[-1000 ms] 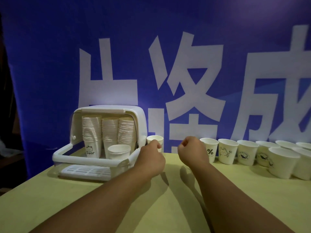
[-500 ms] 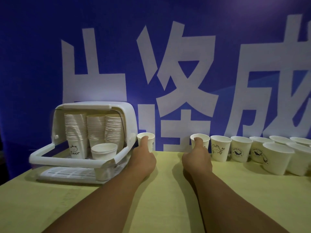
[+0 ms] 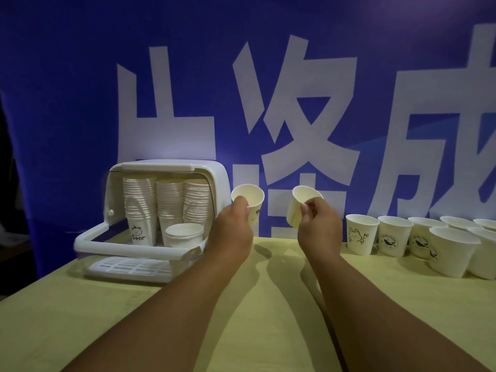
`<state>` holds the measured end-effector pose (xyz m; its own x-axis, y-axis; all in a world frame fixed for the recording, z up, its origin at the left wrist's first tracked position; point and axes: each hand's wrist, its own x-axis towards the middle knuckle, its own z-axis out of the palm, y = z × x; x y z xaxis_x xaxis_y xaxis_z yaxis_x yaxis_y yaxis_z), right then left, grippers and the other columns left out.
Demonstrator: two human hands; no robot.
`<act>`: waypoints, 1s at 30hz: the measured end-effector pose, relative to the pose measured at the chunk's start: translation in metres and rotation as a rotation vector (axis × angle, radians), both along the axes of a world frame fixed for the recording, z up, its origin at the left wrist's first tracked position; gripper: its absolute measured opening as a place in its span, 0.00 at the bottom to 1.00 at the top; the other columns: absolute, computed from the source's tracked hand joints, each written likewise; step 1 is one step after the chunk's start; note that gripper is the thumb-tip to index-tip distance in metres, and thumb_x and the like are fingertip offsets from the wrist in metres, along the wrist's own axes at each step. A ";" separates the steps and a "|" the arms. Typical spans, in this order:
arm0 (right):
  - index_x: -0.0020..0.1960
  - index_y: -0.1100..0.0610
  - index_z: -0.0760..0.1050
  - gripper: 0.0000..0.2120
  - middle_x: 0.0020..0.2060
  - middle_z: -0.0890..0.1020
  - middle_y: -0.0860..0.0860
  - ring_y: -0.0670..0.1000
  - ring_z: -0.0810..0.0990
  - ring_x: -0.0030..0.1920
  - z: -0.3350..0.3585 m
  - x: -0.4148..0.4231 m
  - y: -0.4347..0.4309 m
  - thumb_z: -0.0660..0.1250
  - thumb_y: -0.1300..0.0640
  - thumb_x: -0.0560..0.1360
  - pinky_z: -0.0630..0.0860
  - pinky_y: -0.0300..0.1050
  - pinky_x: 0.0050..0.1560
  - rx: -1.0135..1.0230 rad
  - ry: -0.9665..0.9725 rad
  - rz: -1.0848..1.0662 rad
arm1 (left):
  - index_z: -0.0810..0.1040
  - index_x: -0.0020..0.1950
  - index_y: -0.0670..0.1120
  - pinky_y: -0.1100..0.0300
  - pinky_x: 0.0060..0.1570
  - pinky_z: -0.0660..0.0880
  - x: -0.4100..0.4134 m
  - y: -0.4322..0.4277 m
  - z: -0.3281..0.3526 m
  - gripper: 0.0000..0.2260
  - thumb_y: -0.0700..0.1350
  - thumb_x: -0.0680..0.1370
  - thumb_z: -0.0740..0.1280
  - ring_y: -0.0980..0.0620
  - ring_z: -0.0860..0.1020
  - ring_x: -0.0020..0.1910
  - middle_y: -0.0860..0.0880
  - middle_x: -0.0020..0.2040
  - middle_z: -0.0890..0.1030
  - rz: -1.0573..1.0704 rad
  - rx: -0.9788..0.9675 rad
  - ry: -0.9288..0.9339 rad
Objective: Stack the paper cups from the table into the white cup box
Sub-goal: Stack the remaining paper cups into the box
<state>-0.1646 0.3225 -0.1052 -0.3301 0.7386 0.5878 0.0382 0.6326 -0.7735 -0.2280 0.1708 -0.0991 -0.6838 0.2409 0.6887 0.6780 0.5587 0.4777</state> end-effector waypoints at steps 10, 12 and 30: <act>0.57 0.52 0.77 0.06 0.51 0.77 0.49 0.48 0.76 0.51 0.051 -0.003 -0.043 0.65 0.53 0.80 0.74 0.38 0.47 0.107 0.081 0.234 | 0.72 0.53 0.47 0.54 0.36 0.74 -0.002 -0.058 0.042 0.10 0.51 0.87 0.55 0.44 0.77 0.42 0.47 0.46 0.78 0.043 0.119 0.174; 0.57 0.51 0.77 0.07 0.52 0.77 0.48 0.48 0.76 0.51 0.058 -0.003 -0.053 0.66 0.54 0.80 0.73 0.39 0.49 0.121 0.087 0.283 | 0.73 0.53 0.49 0.55 0.36 0.76 -0.007 -0.083 0.041 0.10 0.51 0.86 0.56 0.48 0.78 0.41 0.49 0.44 0.79 0.007 0.112 0.194; 0.55 0.49 0.79 0.05 0.50 0.80 0.48 0.48 0.78 0.49 0.069 -0.010 -0.117 0.65 0.52 0.80 0.77 0.40 0.48 0.264 0.053 0.472 | 0.73 0.51 0.52 0.56 0.43 0.76 -0.032 -0.152 0.007 0.08 0.49 0.86 0.56 0.52 0.74 0.48 0.51 0.50 0.72 -0.015 -0.018 0.060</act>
